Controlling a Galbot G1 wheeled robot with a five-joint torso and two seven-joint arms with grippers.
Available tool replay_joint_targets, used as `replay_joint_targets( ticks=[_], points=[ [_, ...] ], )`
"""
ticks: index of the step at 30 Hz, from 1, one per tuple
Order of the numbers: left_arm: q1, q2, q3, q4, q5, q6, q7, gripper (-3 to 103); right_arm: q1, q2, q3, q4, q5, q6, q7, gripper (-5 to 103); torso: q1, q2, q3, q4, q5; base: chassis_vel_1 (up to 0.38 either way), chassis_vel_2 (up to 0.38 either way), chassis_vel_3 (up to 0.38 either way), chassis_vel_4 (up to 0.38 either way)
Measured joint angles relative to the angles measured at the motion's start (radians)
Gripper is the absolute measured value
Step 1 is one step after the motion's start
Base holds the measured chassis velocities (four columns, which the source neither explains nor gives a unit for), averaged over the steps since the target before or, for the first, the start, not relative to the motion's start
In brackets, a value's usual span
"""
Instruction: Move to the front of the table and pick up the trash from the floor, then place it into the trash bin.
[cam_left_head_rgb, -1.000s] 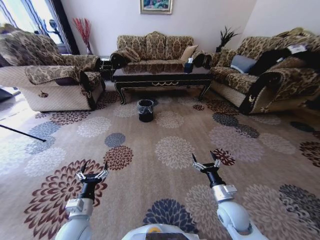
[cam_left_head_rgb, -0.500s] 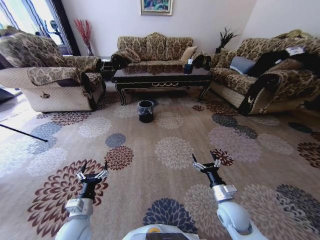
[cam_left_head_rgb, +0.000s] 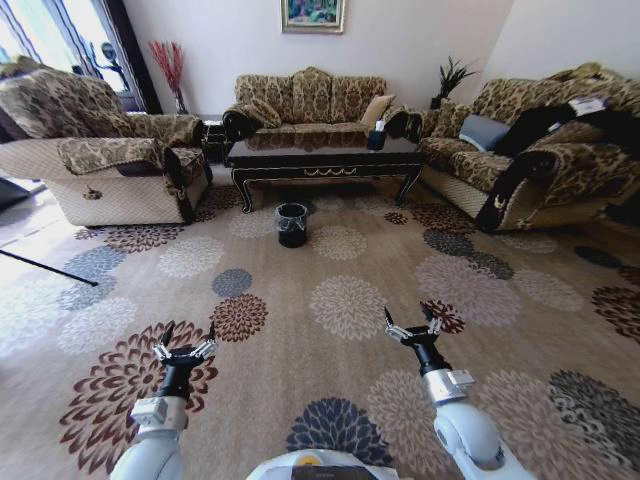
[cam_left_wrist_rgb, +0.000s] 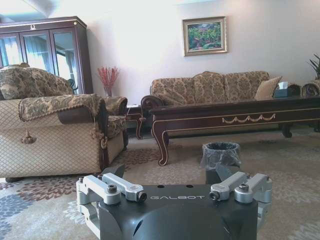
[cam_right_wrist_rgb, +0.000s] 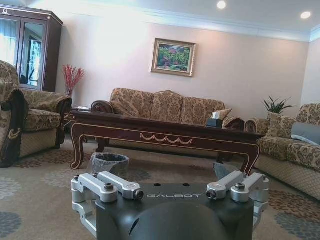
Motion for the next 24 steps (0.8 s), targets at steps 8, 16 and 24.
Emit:
replay_joint_targets(
  ticks=[8, 16, 24],
  points=[
    [0.0, 0.0, 0.0, 0.0, 0.0, 0.0, 0.0, 100, 0.0, 0.0, 0.0, 0.0, 0.0, 0.0, 0.0, 100, 0.011, 0.035, 0.024, 0.0, 0.0, 0.0, 0.0, 0.0, 0.0],
    [0.0, 0.0, 0.0, 0.0, 0.0, 0.0, 0.0, 100, 0.0, 0.0, 0.0, 0.0, 0.0, 0.0, 0.0, 100, 0.016, 0.053, 0.036, -0.0001, 0.0, 0.0, 0.0, 0.0, 0.0],
    [0.0, 0.0, 0.0, 0.0, 0.0, 0.0, 0.0, 100, 0.0, 0.0, 0.0, 0.0, 0.0, 0.0, 0.0, 100, 0.026, 0.081, 0.055, 0.0, 0.0, 0.0, 0.0, 0.0, 0.0]
  ],
)
